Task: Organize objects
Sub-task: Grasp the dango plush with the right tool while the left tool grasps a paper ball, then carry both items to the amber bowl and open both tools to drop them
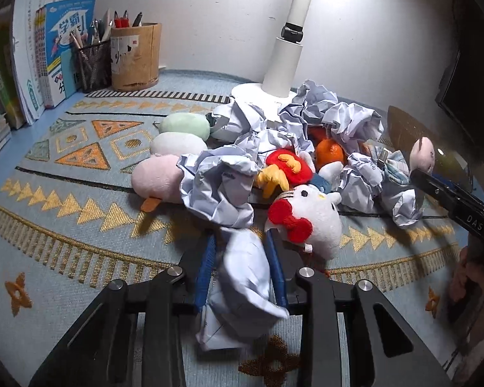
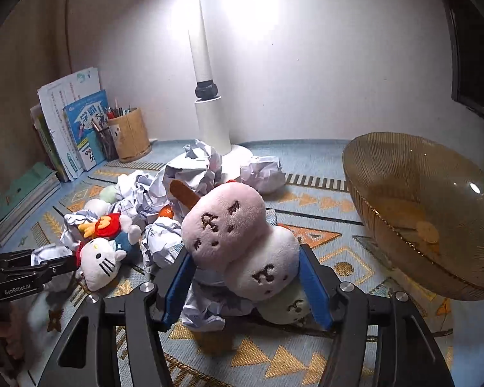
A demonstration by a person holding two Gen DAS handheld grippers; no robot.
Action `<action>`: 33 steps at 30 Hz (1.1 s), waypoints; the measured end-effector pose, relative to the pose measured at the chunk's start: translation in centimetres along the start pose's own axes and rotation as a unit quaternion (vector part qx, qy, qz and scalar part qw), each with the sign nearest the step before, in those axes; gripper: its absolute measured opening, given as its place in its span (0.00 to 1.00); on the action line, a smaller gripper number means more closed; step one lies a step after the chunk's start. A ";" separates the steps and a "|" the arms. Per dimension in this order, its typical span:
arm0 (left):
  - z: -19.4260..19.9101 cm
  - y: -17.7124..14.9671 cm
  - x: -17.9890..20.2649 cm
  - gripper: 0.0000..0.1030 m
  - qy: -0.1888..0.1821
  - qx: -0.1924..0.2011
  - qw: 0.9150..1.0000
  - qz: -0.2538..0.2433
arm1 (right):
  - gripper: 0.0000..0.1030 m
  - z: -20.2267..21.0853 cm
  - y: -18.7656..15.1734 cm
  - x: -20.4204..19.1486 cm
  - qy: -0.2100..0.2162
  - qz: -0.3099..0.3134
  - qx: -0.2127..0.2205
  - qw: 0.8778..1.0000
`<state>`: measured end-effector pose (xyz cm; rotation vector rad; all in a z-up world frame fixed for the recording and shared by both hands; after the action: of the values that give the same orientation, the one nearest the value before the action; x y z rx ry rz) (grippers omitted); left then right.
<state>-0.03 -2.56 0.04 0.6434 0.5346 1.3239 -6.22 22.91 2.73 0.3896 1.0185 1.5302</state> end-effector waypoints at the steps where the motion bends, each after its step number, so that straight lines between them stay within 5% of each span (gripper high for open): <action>1: 0.1 0.1 0.2 0.28 0.002 0.005 1.000 -0.003 | 0.60 0.6 0.1 0.1 0.010 -0.004 0.011 1.000; 8: 1.4 0.2 1.0 0.28 0.020 0.033 0.999 -0.020 | 0.60 3.8 0.1 1.0 0.046 -0.031 0.082 0.995; 15: 0.0 -1.0 1.3 0.28 -0.034 -0.022 0.999 -0.006 | 0.61 4.0 0.2 0.5 0.062 -0.026 0.080 0.995; 17: 0.2 -1.2 1.8 0.31 -0.027 -0.024 0.999 -0.016 | 0.61 3.9 0.1 0.2 0.057 -0.019 0.080 0.995; 20: 0.1 -1.3 2.4 0.22 -0.021 -0.027 0.999 -0.030 | 0.61 3.9 0.0 -0.2 0.054 -0.010 0.084 0.995; 33: 2.4 -1.5 1.7 0.17 -0.020 0.026 0.999 -0.008 | 0.61 4.2 0.0 0.2 0.061 -0.015 0.099 0.993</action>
<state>2.93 -1.38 0.76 0.7061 0.5418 1.2826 -3.20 24.71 4.99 0.4207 1.2732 1.4453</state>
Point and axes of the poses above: each gripper's, at about its wrist camera, not at the fingertips, and z roughly against the way its jaws point, x to its right, y to its top, the point moved 2 cm from there along -z, roughly the way its jaws point, and after that the axes turned 14 degrees about -z, right-handed, at the moved point
